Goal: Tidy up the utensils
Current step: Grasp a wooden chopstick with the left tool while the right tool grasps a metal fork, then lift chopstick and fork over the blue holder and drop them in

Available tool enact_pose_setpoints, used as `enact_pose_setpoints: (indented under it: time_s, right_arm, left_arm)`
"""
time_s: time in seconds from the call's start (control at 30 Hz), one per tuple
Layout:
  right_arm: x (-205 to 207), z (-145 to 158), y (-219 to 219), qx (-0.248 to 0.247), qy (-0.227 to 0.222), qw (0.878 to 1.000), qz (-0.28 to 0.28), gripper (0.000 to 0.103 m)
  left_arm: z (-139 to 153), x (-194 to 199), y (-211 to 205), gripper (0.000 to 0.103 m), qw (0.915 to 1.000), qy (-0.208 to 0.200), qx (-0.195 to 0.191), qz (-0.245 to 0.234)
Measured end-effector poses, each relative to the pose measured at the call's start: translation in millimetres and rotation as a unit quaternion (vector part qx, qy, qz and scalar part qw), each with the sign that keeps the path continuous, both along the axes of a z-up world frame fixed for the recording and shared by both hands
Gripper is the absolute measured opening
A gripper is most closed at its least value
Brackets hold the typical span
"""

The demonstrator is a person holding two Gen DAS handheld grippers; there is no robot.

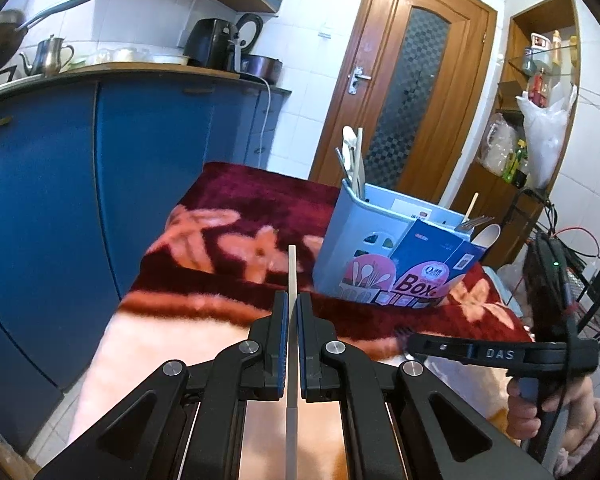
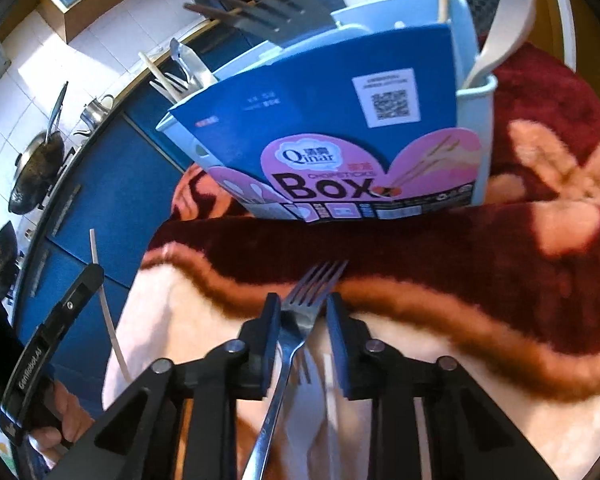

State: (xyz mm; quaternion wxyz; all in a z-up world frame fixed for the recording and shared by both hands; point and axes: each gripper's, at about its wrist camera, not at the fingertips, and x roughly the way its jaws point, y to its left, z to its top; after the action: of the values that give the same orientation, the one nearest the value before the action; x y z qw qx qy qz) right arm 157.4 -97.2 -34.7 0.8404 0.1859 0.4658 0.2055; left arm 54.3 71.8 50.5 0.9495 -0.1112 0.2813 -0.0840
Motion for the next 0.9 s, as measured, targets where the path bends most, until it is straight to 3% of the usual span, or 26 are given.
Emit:
enact_pose_setpoints:
  time_s: [0.1, 0.27, 0.57, 0.9]
  right_arm:
    - [3, -4, 0, 0.031, 0.013, 0.999, 0.006, 0.010]
    - [-10, 4, 4, 0.042, -0.014, 0.999, 0.011, 0.009]
    - [-64, 46, -3, 0.053, -0.123, 0.991, -0.007, 0.006]
    - [-95, 86, -34, 0.063, -0.223, 0.970, -0.070, 0.004]
  left_arm:
    - [4, -1, 0, 0.004, 1.0000, -0.006, -0.005, -0.001]
    - [11, -5, -3, 0.004, 0.9997, -0.021, -0.011, -0.006]
    - [31, -12, -12, 0.004, 0.9977, -0.060, -0.027, -0.019]
    - [68, -7, -36, 0.004, 0.9909, -0.124, -0.032, -0.039]
